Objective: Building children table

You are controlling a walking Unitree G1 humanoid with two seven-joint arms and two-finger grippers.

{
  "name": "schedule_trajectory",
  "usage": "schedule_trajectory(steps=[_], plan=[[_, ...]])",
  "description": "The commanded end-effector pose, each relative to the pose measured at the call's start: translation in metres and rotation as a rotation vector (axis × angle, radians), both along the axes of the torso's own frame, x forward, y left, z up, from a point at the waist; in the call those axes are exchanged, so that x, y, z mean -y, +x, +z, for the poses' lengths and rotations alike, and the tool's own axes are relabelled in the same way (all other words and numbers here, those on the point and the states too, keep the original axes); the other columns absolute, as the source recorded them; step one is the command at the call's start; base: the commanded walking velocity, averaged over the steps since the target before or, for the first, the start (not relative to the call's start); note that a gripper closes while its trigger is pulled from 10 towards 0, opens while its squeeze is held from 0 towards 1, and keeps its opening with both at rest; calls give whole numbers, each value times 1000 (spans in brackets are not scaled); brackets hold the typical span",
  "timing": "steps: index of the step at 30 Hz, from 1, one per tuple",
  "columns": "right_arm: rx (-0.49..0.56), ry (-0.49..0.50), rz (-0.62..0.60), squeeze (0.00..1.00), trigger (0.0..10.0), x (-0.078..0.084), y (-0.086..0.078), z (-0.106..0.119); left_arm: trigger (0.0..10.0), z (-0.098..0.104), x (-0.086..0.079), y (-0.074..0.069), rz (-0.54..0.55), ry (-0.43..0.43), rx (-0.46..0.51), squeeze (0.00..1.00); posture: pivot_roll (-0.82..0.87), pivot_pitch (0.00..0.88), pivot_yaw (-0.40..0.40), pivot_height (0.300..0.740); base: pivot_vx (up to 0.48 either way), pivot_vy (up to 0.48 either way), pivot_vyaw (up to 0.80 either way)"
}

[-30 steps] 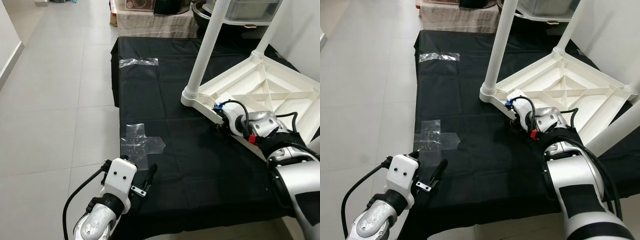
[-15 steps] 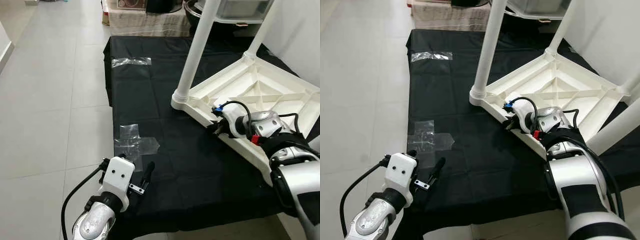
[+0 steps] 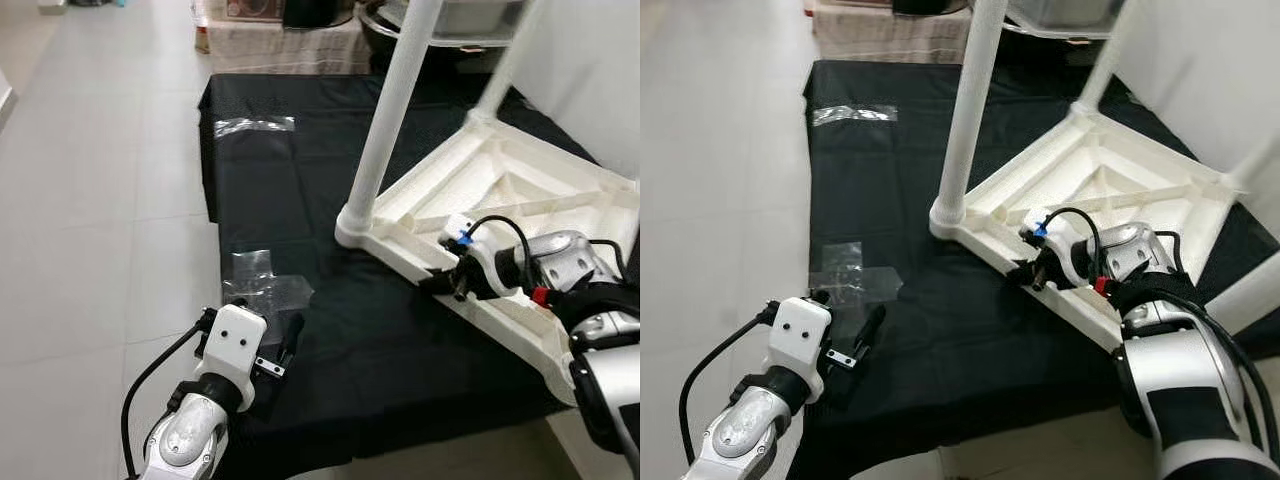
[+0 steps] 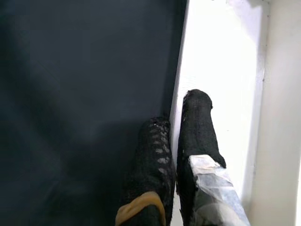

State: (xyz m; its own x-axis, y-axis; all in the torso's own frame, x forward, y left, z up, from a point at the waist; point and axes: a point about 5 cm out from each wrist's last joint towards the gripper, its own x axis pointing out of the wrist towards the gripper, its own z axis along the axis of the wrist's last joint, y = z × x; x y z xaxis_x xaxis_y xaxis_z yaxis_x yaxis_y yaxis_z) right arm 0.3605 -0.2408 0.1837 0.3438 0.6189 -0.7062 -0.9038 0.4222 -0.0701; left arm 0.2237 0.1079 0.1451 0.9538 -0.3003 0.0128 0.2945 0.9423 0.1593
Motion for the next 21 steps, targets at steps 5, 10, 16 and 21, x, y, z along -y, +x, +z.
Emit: schedule_trajectory(steps=[5, 10, 16, 21], plan=[[-107, -9, 353, 0, 0, -20, -17, -8, 10000, -3, -2, 4, -13, 16, 1, 0, 8, 144, -99, 740, 0, 0, 0], [-82, -100, 438, 0, 0, -16, -22, -10, 10000, -5, 2, 4, -31, 18, -6, 0, 9, 131, -96, 740, 0, 0, 0], [-55, -218, 478, 0, 0, -2, -23, -3, 10000, -9, 6, 3, -47, 22, -12, 0, 15, 131, -98, 740, 0, 0, 0], [-44, -252, 494, 0, 0, 4, -24, 3, 10000, -10, 4, 4, -45, 25, -13, 0, 9, 129, -94, 740, 0, 0, 0]])
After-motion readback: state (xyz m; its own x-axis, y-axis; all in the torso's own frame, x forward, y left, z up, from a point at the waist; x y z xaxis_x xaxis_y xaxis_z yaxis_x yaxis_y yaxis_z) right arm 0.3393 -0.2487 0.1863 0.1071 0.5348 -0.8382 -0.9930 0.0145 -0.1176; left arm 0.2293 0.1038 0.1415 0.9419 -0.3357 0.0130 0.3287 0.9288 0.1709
